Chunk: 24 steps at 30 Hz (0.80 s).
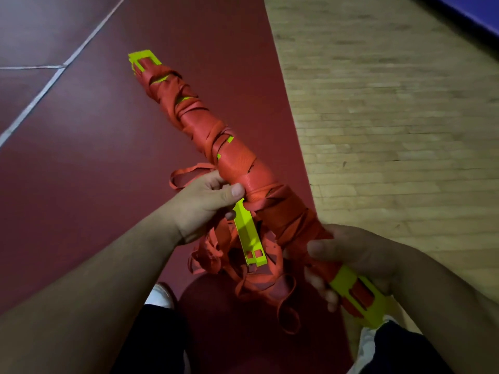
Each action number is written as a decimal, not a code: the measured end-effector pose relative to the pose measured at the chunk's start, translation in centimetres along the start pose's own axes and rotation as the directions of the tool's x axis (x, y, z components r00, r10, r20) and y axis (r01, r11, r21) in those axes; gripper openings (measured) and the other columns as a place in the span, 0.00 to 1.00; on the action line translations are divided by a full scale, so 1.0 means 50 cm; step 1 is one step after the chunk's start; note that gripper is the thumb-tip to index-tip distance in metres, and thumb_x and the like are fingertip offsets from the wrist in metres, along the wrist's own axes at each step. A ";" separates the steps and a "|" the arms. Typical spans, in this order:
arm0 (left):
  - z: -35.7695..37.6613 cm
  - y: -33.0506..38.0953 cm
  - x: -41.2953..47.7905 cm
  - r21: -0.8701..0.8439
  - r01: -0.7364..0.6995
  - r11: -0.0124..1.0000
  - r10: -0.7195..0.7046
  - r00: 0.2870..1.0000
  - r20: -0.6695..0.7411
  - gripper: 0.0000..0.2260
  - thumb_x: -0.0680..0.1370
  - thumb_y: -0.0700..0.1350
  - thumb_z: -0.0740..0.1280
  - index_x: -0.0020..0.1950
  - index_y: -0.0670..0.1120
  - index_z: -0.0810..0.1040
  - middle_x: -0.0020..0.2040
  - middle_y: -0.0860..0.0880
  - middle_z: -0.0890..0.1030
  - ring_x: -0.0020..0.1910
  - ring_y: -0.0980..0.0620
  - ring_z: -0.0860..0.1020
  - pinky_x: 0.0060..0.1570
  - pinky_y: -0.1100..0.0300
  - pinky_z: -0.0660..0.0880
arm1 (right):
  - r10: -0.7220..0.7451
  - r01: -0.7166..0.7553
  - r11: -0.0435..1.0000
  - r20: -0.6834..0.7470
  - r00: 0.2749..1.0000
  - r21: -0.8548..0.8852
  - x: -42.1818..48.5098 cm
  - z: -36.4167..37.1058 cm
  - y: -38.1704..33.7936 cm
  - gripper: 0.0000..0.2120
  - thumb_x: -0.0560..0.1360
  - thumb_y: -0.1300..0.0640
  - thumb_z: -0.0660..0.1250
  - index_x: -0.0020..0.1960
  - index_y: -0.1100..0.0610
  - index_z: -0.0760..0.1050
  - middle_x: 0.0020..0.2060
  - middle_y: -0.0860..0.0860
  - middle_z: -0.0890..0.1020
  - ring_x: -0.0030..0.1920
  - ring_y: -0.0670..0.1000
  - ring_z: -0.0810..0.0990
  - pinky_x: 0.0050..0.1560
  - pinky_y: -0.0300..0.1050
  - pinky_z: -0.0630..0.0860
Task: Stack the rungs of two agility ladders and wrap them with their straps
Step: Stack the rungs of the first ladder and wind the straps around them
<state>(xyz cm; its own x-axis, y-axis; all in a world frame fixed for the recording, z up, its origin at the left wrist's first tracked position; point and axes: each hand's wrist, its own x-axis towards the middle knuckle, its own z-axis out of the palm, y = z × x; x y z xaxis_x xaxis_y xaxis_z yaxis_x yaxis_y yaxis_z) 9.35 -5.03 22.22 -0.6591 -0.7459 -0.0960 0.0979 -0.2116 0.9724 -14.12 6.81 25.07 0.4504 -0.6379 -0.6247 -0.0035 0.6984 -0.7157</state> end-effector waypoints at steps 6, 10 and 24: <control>0.011 -0.007 0.006 -0.047 0.044 0.998 -0.046 0.998 -0.043 0.28 0.58 0.64 0.80 0.42 0.44 0.79 0.34 0.48 0.76 0.29 0.55 0.70 0.32 0.64 0.67 | 0.040 -0.040 0.999 0.022 0.999 0.002 0.001 -0.008 -0.004 0.45 0.54 0.40 0.85 0.59 0.66 0.74 0.34 0.62 0.82 0.28 0.58 0.82 0.32 0.48 0.80; 0.022 -0.011 0.005 0.015 0.031 0.999 -0.028 0.984 -0.176 0.14 0.69 0.56 0.72 0.38 0.46 0.79 0.29 0.53 0.77 0.27 0.58 0.72 0.29 0.66 0.68 | -0.126 0.066 0.956 -0.197 0.972 -0.287 0.016 -0.007 -0.008 0.24 0.60 0.42 0.82 0.52 0.49 0.82 0.46 0.54 0.87 0.44 0.53 0.87 0.49 0.51 0.85; 0.051 0.011 0.026 0.255 -0.026 0.967 0.093 0.963 -0.254 0.21 0.75 0.50 0.71 0.54 0.34 0.73 0.37 0.54 0.78 0.37 0.53 0.72 0.36 0.58 0.69 | -0.549 -0.029 0.699 -0.562 0.618 -0.715 0.051 0.002 -0.006 0.31 0.56 0.39 0.66 0.59 0.34 0.68 0.45 0.40 0.83 0.45 0.43 0.81 0.46 0.46 0.79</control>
<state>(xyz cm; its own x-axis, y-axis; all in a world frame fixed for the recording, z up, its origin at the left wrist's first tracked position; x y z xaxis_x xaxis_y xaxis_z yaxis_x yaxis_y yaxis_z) 6.64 -4.49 23.17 -0.4359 -0.8983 -0.0555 -0.0780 -0.0238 0.9967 -12.89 5.00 23.71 -0.2216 -0.9605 -0.1684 -0.6534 0.2745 -0.7055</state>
